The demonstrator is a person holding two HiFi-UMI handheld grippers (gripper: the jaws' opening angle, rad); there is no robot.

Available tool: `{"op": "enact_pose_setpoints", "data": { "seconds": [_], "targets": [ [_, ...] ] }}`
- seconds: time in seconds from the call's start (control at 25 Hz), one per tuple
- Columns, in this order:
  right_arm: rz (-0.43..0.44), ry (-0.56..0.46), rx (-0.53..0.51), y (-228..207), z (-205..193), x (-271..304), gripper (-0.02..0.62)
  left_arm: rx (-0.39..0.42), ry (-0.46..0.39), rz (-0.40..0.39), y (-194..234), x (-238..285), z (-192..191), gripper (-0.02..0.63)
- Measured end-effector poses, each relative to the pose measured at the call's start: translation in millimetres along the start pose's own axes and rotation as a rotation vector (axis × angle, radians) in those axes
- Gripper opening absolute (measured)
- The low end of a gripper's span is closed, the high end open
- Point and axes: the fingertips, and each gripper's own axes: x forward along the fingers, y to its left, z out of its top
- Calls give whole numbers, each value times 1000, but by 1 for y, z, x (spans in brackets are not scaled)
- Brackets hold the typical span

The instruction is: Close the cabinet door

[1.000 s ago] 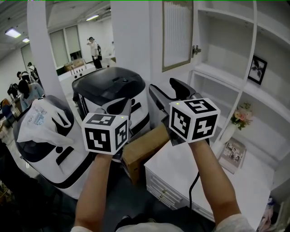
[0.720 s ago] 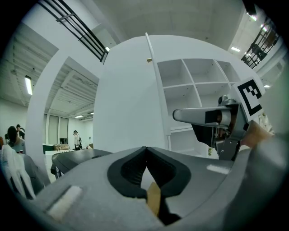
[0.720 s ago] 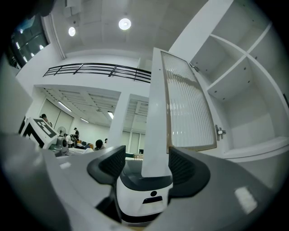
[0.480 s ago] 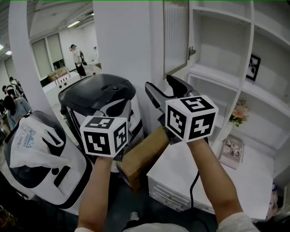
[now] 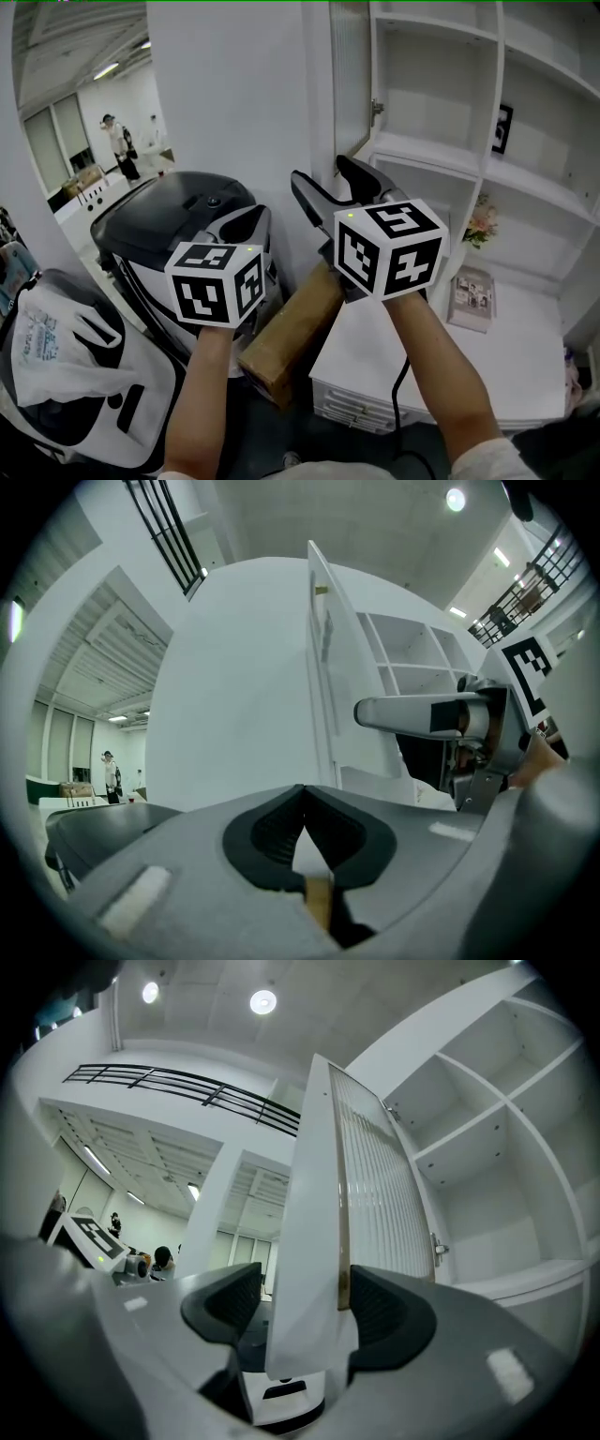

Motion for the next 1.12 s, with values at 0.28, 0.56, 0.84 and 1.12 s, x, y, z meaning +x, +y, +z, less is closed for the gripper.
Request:
{"op": "enact_pose_setpoints", "data": {
  "seconds": [0.28,0.56,0.84,1.12],
  "targets": [
    [-92,-6,-7,-6,-1,1,244,2,-24,-84,5,12,2,-8],
    [-118,-13,8,-7,-1,1,224,6,-43,-162,2,24,6,-8],
    [-164,2,7,-11,-1,-4,219,9,-57,-232,-4,30,10,-8],
    [-169,4,14,-14,0,-9,216,5,-71,-290,-13,35,14,-8]
  ]
}}
